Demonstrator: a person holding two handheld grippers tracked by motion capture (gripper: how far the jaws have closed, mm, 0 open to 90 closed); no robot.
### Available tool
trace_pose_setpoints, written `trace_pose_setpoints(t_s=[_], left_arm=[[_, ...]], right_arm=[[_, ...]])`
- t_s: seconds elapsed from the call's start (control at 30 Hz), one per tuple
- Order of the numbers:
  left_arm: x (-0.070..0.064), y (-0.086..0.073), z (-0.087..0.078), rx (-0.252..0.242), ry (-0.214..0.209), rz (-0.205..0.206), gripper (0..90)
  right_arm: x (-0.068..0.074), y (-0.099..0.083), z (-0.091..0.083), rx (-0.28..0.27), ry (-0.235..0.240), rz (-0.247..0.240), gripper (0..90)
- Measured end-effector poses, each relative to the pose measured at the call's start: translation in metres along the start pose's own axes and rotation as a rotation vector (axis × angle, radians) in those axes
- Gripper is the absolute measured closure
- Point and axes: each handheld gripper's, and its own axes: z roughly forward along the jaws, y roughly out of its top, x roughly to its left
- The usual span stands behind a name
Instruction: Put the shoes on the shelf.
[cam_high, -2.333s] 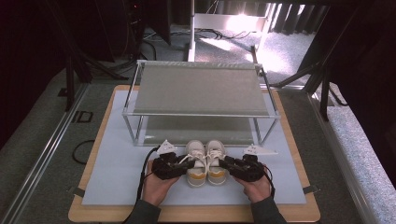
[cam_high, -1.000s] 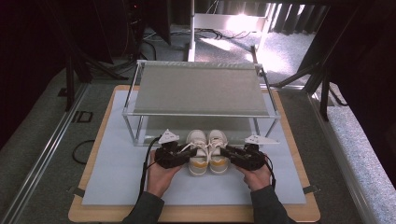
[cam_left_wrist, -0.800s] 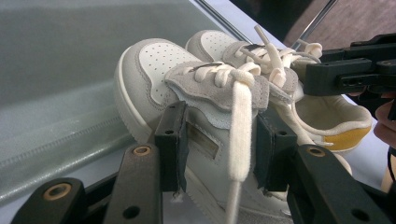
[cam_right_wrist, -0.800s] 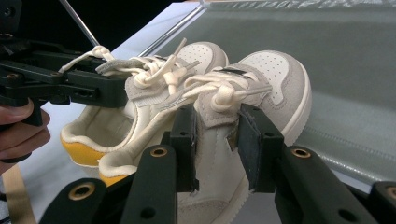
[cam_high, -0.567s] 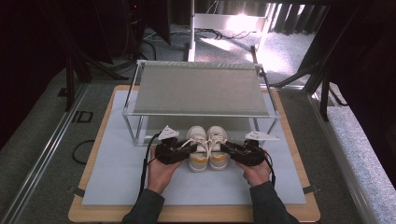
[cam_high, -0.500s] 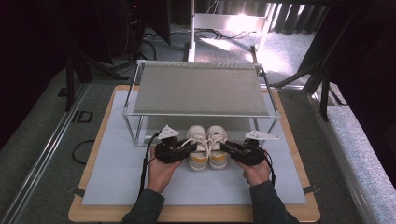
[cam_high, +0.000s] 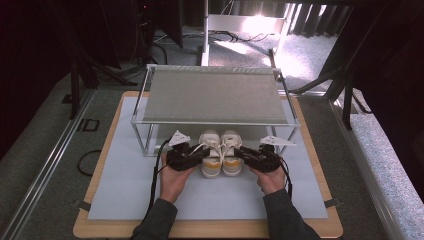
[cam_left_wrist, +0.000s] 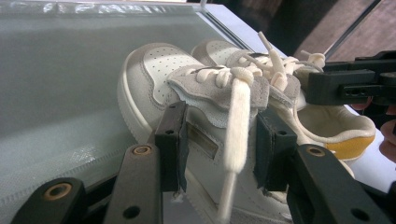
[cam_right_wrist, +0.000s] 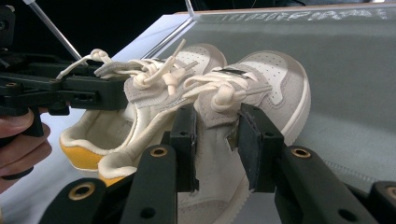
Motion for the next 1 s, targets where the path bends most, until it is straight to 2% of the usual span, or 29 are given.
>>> trace_pose_setpoints(t_s=[0.27, 0.37, 0.5, 0.73, 0.87, 1.0], left_arm=[[0.003, -0.003, 0.010, -0.020, 0.031, -0.026, 59.9], [0.004, -0.003, 0.013, -0.026, 0.039, -0.032, 59.9], [0.006, -0.003, 0.017, -0.031, 0.058, -0.024, 60.0], [0.011, -0.004, 0.023, -0.063, 0.068, -0.038, 60.2], [0.013, -0.004, 0.028, -0.086, 0.091, -0.056, 60.2], [0.018, -0.005, 0.033, -0.102, 0.100, -0.064, 60.2]], right_arm=[[-0.009, -0.002, 0.009, -0.007, -0.007, 0.010, 68.6], [-0.011, -0.003, 0.012, -0.012, -0.006, 0.027, 68.7], [-0.015, -0.004, 0.017, -0.014, -0.005, 0.036, 68.7], [-0.019, -0.005, 0.023, -0.028, -0.011, 0.048, 68.7], [-0.023, -0.004, 0.028, -0.039, -0.012, 0.061, 68.7], [-0.025, -0.005, 0.034, -0.037, -0.010, 0.088, 68.8]])
